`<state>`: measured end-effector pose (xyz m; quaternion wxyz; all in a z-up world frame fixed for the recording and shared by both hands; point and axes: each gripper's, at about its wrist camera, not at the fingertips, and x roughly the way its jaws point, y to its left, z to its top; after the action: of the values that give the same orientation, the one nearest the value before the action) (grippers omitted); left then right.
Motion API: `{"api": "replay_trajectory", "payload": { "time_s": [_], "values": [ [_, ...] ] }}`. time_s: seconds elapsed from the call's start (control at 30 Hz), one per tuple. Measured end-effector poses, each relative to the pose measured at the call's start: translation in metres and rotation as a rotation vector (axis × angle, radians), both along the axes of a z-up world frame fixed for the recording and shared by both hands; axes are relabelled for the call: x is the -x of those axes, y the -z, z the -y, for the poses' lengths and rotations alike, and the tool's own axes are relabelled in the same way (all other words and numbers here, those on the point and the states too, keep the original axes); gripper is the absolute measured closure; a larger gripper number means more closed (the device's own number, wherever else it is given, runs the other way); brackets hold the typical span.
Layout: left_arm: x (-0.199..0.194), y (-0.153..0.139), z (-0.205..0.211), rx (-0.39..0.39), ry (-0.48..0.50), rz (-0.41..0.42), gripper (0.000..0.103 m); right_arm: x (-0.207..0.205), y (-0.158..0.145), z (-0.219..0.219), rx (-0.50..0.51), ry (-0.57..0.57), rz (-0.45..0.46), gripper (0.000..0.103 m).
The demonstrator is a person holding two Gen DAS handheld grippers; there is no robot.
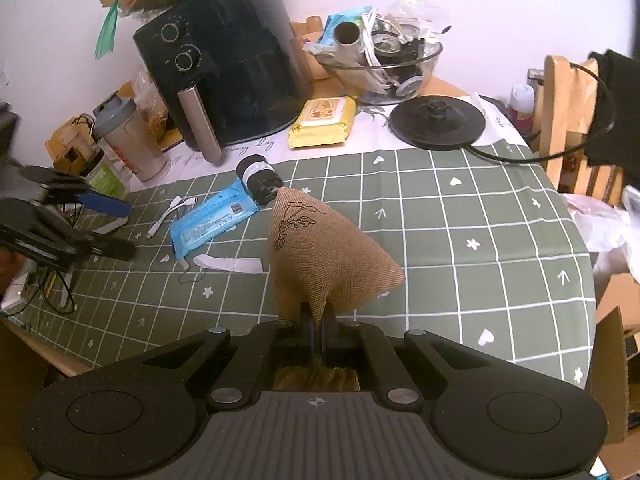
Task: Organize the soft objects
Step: 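Grasp the white strip with the left gripper while the right gripper holds the pouch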
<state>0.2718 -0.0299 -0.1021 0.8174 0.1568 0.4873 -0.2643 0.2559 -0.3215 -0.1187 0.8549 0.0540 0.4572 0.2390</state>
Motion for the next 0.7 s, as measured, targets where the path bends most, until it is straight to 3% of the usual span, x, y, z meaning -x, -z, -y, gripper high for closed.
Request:
{"api": "replay_trajectory", "payload": {
  "time_s": [0.2,0.33,0.47,0.5,0.6,0.7],
  "values": [
    [-0.017,0.035,0.013,-0.042,0.091,-0.017,0.047,0.008,0.001,0.009,-0.007,0.026,-0.006,0.097],
    [-0.024,0.057,0.021,-0.076,0.147,-0.007,0.049,0.013,0.002,0.015,-0.012,0.044,-0.013,0.097],
    [-0.031,0.076,0.026,-0.094,0.155,-0.022,0.054,0.019,0.003,0.019,-0.018,0.055,-0.016,0.097],
    [-0.032,0.08,0.027,-0.091,0.158,-0.031,0.061,0.02,0.003,0.02,-0.019,0.058,-0.017,0.097],
    [-0.033,0.082,0.029,-0.071,0.162,-0.028,0.069,0.023,0.004,0.024,-0.024,0.066,-0.019,0.097],
    [-0.032,0.08,0.032,-0.082,0.172,-0.028,0.086,0.027,0.004,0.027,-0.027,0.076,-0.02,0.097]
  ]
}}
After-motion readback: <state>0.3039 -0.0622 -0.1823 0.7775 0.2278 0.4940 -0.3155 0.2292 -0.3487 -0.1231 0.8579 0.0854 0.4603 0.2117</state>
